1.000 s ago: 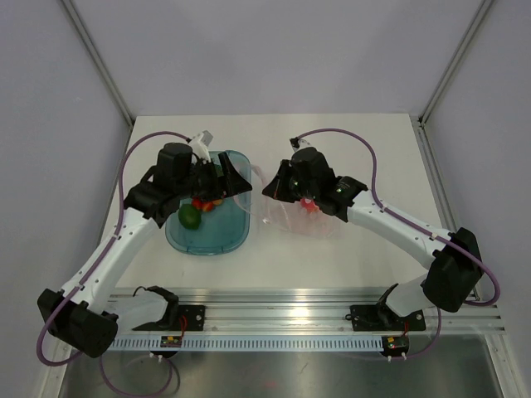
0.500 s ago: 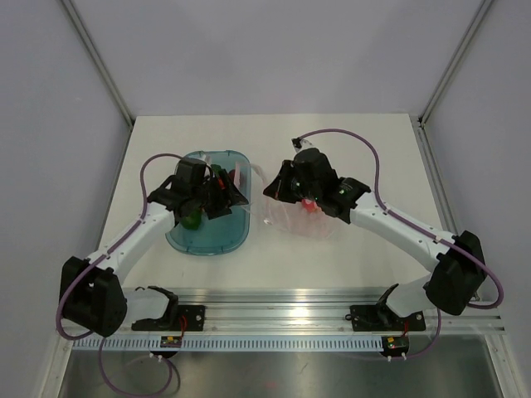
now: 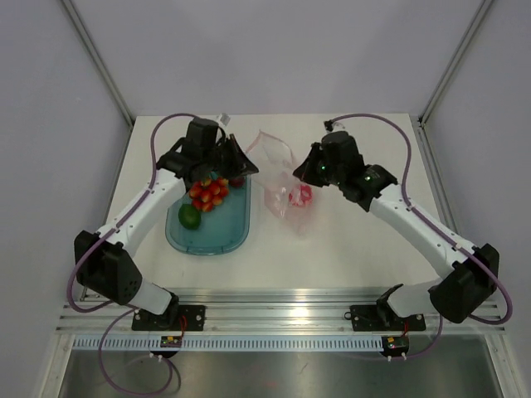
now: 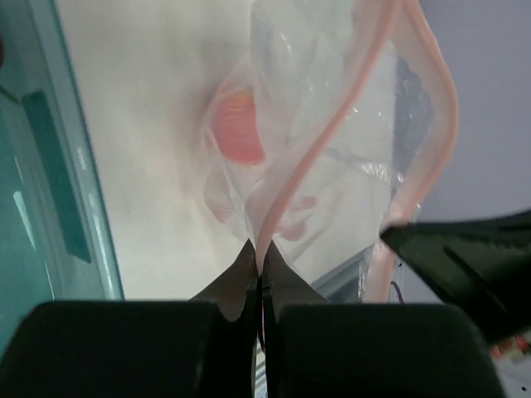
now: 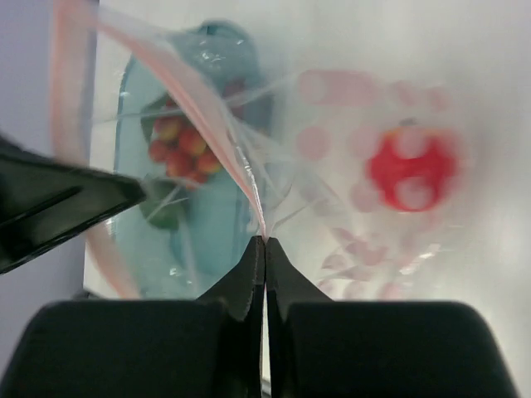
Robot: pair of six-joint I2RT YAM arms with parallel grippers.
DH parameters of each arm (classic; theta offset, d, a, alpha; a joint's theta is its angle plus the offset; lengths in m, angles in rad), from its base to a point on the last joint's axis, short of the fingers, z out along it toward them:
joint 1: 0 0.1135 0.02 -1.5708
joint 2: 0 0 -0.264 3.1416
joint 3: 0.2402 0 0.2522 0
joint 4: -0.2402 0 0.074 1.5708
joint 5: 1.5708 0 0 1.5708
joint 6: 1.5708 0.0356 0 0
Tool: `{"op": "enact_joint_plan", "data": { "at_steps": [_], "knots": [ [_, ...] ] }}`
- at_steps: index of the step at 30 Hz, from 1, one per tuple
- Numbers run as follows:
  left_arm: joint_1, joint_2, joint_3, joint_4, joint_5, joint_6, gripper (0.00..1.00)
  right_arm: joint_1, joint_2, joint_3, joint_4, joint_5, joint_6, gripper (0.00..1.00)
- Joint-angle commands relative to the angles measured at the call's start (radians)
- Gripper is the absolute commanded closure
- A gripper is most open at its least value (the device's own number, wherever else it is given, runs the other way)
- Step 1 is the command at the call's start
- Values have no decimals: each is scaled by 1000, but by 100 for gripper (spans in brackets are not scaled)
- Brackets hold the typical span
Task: Place the food in the zip-top bag and seal the zipper
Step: Adjust the zipper food storage bag at the center of the board.
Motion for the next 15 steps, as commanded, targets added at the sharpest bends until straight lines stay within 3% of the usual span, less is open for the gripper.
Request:
{"op": "enact_joint_plan", "data": {
  "at_steps": [1, 5, 12, 15],
  "knots": [
    [-12, 37, 255, -54, 53, 72, 100, -73, -73, 173, -81, 44, -110, 100],
    [-44, 74, 392, -89, 78, 93, 100, -73, -99, 229, -122, -4, -145, 100],
    [-63, 112, 123, 56, 145, 59, 100, -73, -139, -89, -50, -5, -53, 100],
    [-72, 160, 90, 57, 184, 64, 100, -73, -134, -123, -52, -3, -44, 100]
  ]
}}
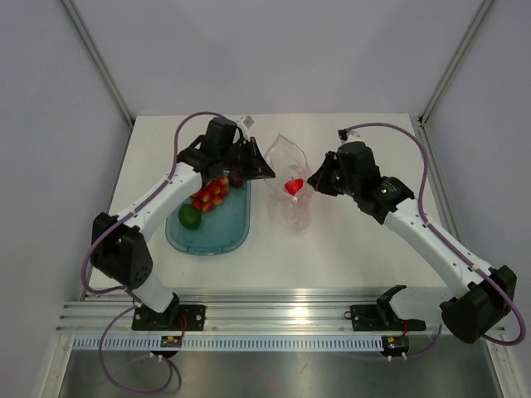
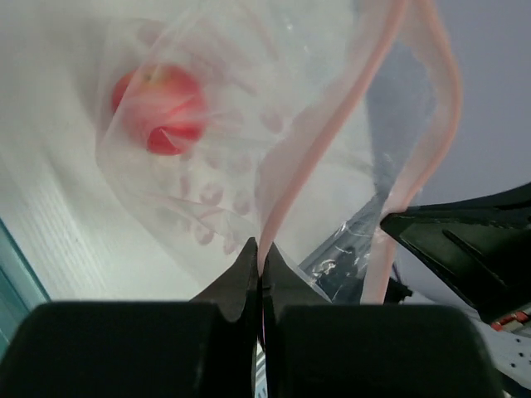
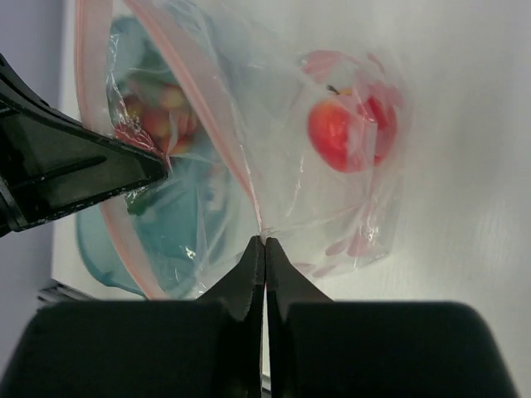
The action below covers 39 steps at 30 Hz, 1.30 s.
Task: Place the food in the zip-top bag and seal the zipper
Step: Adjust the zipper food storage bag at the center of the board.
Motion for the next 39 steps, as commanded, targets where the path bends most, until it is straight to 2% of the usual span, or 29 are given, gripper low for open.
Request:
{"op": "enact_joint_plan", "data": {
  "at_steps": [1, 7, 10, 11, 14, 16, 18, 21, 24, 28, 29, 31, 33, 34, 36, 39],
  "knots": [
    [-8, 54, -30, 20, 77, 4, 100, 1, 18, -42, -13, -1, 24, 100],
    [-16, 69, 61, -58, 88, 63, 100, 1, 13, 47, -62, 75, -25, 100],
    [-16, 74, 79, -77, 109, 83, 100, 1, 68, 121, -87, 63, -64, 76],
    [-16, 72, 78, -77, 111, 85, 100, 1, 85, 160, -105, 60, -85, 58],
    [-16, 69, 61, -63, 121, 80, 100, 1, 142, 214, -131, 54, -114, 38],
    [-16, 66, 47, -57, 125, 79, 100, 3, 163, 231, -136, 43, -123, 32],
    [-16, 66, 44, -52, 126, 77, 100, 3, 193, 253, -150, 40, -130, 32],
    [-16, 66, 42, -52, 128, 79, 100, 13, 205, 250, -147, 19, -133, 33],
    [-16, 68, 41, -54, 128, 82, 100, 35, 220, 243, -157, 42, -133, 40],
    [-16, 72, 39, -63, 131, 100, 100, 47, 236, 233, -163, 104, -122, 70],
    [-16, 69, 38, -67, 132, 123, 100, 49, 233, 218, -148, 114, -110, 89],
    [-16, 66, 48, -93, 126, 154, 66, 47, 225, 213, -142, 134, -101, 100],
    [-14, 49, 64, -144, 89, 217, 48, 47, 222, 214, -137, 146, -90, 100],
    [-14, 42, 70, -162, 76, 235, 28, 47, 225, 216, -142, 157, -85, 100],
    [-14, 14, 97, -224, 28, 293, 23, 47, 223, 216, -134, 168, -73, 100],
    [-2, -27, 122, -284, -32, 341, 22, 47, 222, 222, -130, 180, -65, 100]
  ]
}}
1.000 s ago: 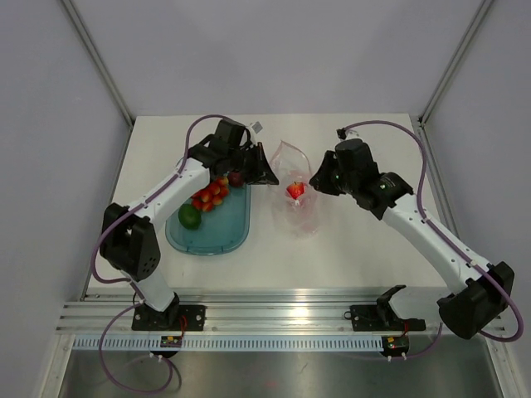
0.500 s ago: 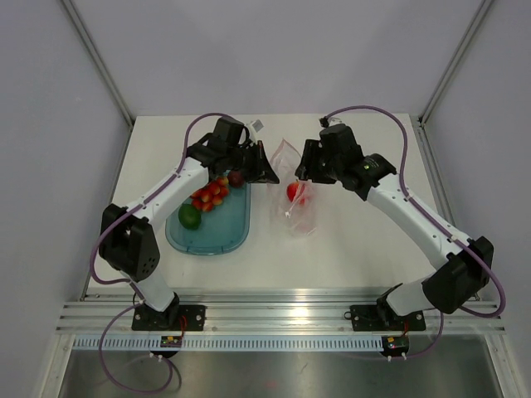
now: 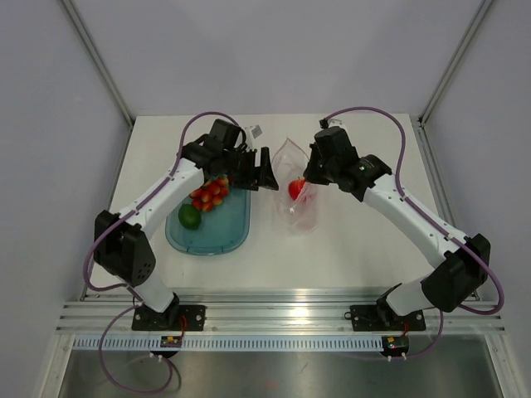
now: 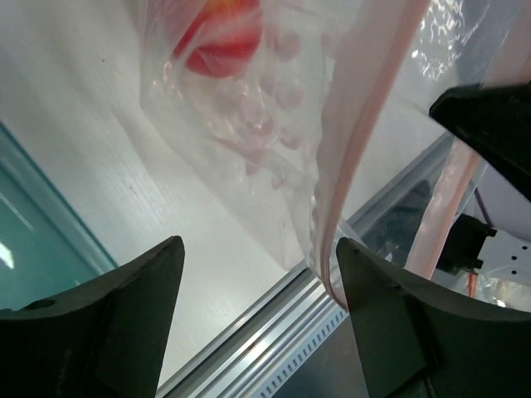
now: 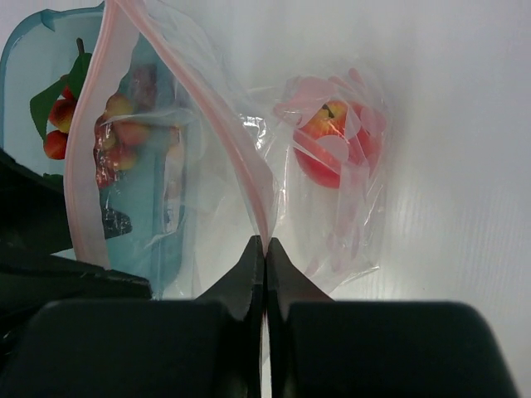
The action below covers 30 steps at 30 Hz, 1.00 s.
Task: Place the food in the zip-top bag and seal the zipper
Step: Adjust the zipper food storage bag at the center of the board, then pick up the fake fruit from the bin.
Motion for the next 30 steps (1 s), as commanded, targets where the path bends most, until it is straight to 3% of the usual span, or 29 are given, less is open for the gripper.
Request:
{"op": "enact_joint_plan", "data": {
  "at_steps": [1, 7, 10, 19, 30],
  "knots": [
    [26, -140, 75, -73, -87, 109, 22, 4, -17, 13, 27, 57, 22, 100],
    [177, -246, -4, -36, -89, 63, 29, 4, -14, 29, 30, 57, 22, 100],
    [195, -235, -35, -50, -227, 28, 32, 4, -14, 24, 39, 41, 24, 100],
    [193, -16, -18, 45, -439, -6, 37, 4, -12, 21, 51, 6, 30, 100],
    [199, 228, 80, 123, -448, -126, 41, 6, 2, 24, 45, -17, 19, 100]
  ]
}}
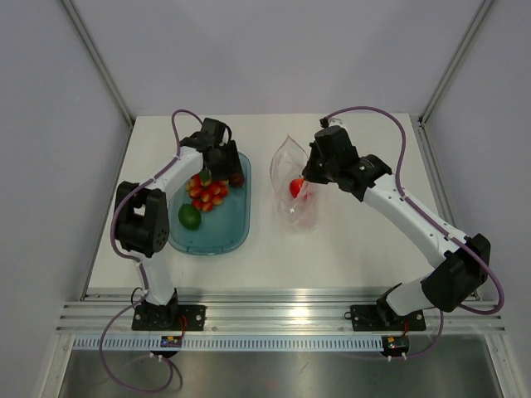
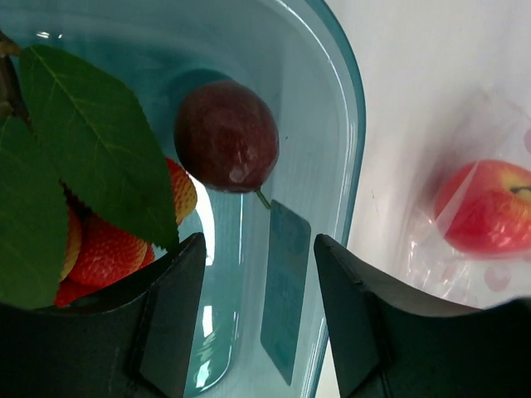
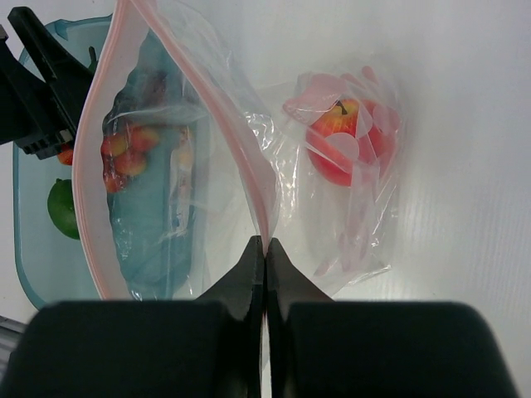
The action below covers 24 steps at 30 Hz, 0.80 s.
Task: Place the food in the zip-top bag and seal the zipper
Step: Pick up the fake fruit from the bin.
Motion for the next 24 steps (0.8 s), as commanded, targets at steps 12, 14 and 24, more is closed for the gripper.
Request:
{"op": "enact_joint_plan", "data": {
  "at_steps": [12, 14, 24],
  "knots": [
    [13, 83, 53, 118, -163, -283, 28, 6, 2, 4, 37, -36, -5, 100],
    [18, 89, 44, 118, -179, -292, 29, 6, 2, 3, 37, -36, -7, 100],
    [35, 150, 54, 147, -137, -262, 30, 6, 2, -8, 39, -45, -7, 100]
  ]
}}
